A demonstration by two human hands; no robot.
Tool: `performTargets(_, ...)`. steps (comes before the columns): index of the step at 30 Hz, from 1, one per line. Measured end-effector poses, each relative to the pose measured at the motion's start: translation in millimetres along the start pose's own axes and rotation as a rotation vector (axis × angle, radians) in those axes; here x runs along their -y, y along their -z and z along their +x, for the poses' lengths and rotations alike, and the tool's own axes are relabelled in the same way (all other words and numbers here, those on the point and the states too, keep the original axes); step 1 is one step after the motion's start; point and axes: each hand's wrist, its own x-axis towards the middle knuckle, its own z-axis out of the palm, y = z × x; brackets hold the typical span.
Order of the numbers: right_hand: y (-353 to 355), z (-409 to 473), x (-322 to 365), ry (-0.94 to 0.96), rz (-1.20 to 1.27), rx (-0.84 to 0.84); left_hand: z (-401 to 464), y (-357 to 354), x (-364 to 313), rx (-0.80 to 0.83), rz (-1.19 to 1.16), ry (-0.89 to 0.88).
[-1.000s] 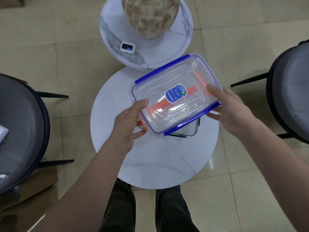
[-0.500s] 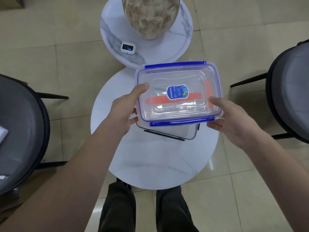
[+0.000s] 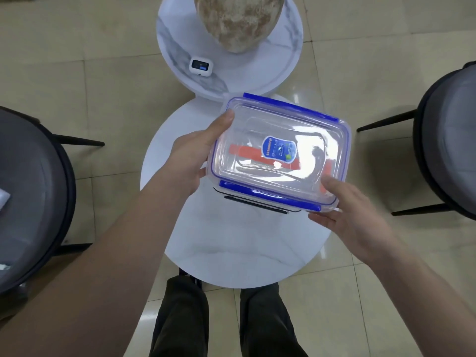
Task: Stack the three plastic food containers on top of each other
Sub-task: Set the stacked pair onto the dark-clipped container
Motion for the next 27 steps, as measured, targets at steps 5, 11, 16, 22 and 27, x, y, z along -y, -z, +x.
performTargets(5, 4.3, 3.9, -2.3, 0.018, -0.046, -0.005, -4.8, -0.2, 0.1, -0.004, 0.034, 0.001)
performTargets(11, 6.5, 5.3, -8.2, 0.012, -0.038, 0.021, -26.5, 12.9, 25.0, 0.027, -0.068, 0.008)
performTargets(16, 1.4, 2.7, -13.9, 0.010, 0.024, 0.012, -37.0, 15.4, 55.9, 0.020, -0.169, 0.051)
performTargets(22, -2.2, 1.0, -13.0, 0.021, 0.026, 0.009, -38.0, 11.4, 62.5, -0.022, -0.233, 0.045)
performTargets(27, -4.2, -2.8, -18.3, 0.016, 0.034, -0.014, -39.7, 7.5, 56.9, -0.050, -0.191, 0.047)
